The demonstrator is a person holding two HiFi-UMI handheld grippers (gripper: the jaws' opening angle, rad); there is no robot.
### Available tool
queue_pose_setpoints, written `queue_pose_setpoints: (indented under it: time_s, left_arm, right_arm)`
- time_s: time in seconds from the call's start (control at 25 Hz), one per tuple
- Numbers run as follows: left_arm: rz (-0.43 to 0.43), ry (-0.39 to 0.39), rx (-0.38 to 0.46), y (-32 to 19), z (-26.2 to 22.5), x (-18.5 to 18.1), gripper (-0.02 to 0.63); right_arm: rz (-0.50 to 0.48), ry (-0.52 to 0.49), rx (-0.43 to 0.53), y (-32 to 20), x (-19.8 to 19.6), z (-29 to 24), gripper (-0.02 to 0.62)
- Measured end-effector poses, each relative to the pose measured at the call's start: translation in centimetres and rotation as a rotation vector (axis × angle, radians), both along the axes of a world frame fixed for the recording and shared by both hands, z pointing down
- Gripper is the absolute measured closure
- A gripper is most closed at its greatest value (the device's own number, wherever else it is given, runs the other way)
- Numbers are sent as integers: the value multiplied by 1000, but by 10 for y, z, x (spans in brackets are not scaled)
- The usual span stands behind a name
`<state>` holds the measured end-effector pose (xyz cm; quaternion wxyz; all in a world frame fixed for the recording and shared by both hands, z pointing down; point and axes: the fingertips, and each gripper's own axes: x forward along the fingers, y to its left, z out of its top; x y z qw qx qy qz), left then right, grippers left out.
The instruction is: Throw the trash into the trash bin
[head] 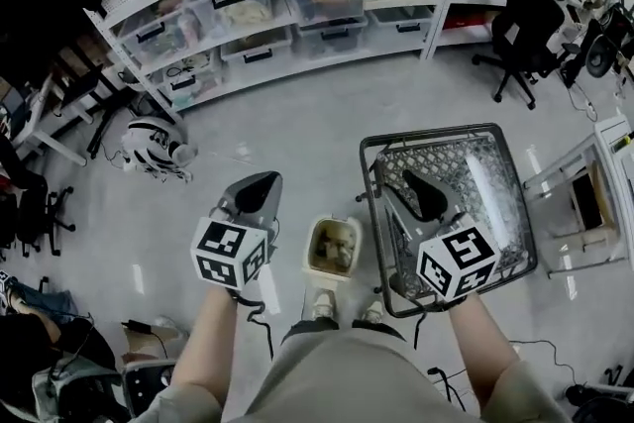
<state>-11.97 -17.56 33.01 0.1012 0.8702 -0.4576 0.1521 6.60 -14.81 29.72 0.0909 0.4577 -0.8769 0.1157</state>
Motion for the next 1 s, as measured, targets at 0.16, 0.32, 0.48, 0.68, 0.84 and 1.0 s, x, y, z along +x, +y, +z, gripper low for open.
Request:
queue_pose_setpoints:
  time_s: [0.16, 0.32, 0.48, 0.68, 0.84, 1.0]
  left_arm:
    - [46, -39, 137, 11, -54, 18, 604]
    - [130, -105, 260, 29, -89, 41, 603]
    - [149, -100, 280, 32, -99, 51, 604]
    - [185, -94, 277, 24, -95, 71, 604]
    - [240, -104, 273, 16, -87, 99, 604]
    - [315, -89, 259, 13, -72, 144, 604]
  right_arm:
    - [48, -53, 129, 19, 18, -62, 431]
    - [97, -149, 169, 39, 39, -95, 426]
    - [145, -134, 174, 46, 57, -94, 423]
    - [273, -105, 175, 43, 95, -82, 414]
    - [405, -78, 152, 36, 138, -67, 394]
    - [510, -18, 133, 37, 182, -49, 377]
